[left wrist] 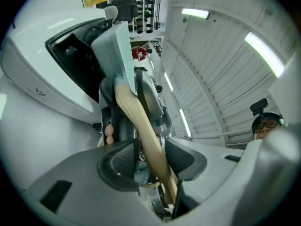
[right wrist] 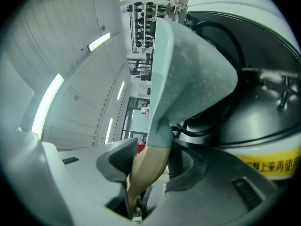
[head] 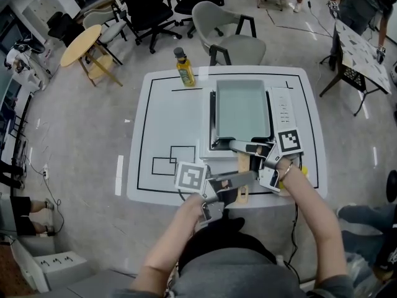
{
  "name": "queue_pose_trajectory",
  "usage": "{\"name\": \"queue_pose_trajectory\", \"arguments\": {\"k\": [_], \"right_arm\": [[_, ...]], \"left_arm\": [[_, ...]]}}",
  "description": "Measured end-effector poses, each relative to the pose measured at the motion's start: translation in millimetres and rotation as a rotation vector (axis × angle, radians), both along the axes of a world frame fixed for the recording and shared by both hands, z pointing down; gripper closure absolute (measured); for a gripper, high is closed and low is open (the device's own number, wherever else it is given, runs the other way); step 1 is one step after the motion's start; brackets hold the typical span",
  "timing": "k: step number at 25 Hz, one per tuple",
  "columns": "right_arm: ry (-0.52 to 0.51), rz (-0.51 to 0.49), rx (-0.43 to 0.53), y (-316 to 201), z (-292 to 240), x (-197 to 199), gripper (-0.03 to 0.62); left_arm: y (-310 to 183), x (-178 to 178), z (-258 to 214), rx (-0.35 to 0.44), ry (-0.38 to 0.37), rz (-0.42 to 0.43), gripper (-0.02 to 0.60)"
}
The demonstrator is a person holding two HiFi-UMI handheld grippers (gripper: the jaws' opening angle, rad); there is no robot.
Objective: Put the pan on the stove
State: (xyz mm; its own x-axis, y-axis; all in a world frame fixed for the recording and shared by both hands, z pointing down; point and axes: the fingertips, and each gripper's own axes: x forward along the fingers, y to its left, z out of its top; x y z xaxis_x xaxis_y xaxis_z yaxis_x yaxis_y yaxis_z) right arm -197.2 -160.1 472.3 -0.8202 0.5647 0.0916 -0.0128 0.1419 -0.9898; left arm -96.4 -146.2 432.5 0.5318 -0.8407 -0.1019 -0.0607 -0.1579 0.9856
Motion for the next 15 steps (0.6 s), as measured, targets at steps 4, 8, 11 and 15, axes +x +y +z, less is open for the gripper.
{"name": "queue_pose_trajectory", "arguments": {"k": [4, 8, 11, 15], "right_arm": [[-0.002, -0.001, 0.005, -0.4, 2.0, 0.3, 0.416], [-0.005, 0.0, 0.005, -0.9, 0.8, -0.3, 0.415], [-0.006, 0.001, 0.004, -1.4, 0.7, -0.7, 0.414], [-0.005, 0.005, 0.004, -2.1, 2.9, -0.4, 0.414]], "left_arm": [[8.7, -16.0, -2.0, 0.035, 0.004, -0.043, 0.417], [18.4, -38.5, 2.7, 0.005, -0.021, -0.116, 0.417], [25.4, -54.7, 8.4, -0.022, -0.088, -0.164, 0.417], [29.9, -71.8, 15.2, -0.044, -0.189, -0.22, 0.417]]}}
